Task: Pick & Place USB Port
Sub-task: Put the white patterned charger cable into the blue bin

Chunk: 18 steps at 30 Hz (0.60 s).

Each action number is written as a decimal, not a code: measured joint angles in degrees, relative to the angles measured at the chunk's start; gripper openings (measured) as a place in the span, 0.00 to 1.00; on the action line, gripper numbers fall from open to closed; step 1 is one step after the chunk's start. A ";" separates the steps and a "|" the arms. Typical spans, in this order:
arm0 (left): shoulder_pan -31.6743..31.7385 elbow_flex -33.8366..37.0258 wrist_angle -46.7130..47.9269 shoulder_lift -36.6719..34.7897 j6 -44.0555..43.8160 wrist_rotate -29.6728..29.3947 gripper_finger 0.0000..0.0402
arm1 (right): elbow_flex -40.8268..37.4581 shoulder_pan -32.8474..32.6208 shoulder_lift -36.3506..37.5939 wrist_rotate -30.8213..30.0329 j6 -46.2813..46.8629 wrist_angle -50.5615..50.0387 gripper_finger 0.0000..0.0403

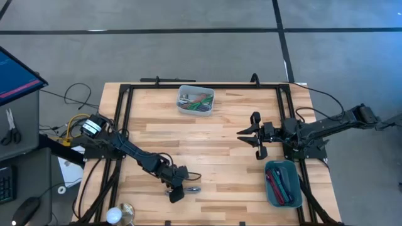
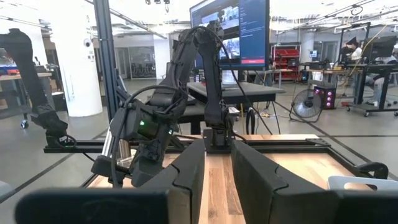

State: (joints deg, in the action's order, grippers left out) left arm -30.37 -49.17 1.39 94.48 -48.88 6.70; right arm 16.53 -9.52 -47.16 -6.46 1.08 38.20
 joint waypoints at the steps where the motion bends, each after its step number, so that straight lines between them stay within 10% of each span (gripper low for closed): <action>1: -0.04 0.07 -0.01 0.04 -0.02 -0.03 0.55 | 0.00 0.00 0.00 0.02 0.00 0.00 0.19; 18: -0.41 -0.08 -3.02 3.36 -1.67 -0.26 0.42 | 0.00 0.00 0.00 0.02 0.00 0.00 0.19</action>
State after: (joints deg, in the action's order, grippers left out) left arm -30.79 -49.25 -1.63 97.84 -50.55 6.44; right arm 16.53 -9.52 -47.16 -6.44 1.08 38.20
